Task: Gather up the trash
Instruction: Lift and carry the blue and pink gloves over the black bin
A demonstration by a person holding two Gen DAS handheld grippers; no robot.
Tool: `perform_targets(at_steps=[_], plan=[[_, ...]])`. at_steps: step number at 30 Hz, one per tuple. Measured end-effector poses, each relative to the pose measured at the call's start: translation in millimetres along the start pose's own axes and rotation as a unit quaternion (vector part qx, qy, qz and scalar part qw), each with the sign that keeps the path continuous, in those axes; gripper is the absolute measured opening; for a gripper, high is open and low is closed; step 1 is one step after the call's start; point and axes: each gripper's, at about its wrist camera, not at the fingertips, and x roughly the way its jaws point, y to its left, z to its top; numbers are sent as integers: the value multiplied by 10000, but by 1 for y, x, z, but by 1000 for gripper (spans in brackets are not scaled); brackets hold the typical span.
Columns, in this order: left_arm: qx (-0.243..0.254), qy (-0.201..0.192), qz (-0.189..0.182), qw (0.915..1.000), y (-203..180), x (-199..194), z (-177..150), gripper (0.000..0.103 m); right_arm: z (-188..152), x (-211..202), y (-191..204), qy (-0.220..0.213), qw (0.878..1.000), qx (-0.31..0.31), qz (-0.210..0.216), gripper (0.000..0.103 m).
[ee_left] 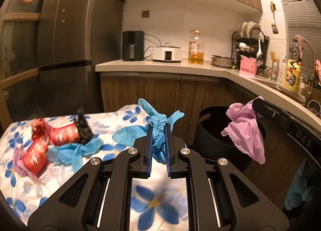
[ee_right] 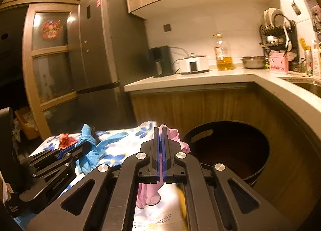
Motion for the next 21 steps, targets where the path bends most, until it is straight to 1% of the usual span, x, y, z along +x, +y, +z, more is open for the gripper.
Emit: perform_targets(at_steps=[11, 21], plan=[[256, -199, -456, 9984, -50, 29, 29, 10, 21, -1, -52, -227, 9974, 205, -657, 3], [307, -294, -774, 9961, -86, 60, 45, 10, 27, 7, -77, -279, 9940, 299, -1010, 2]])
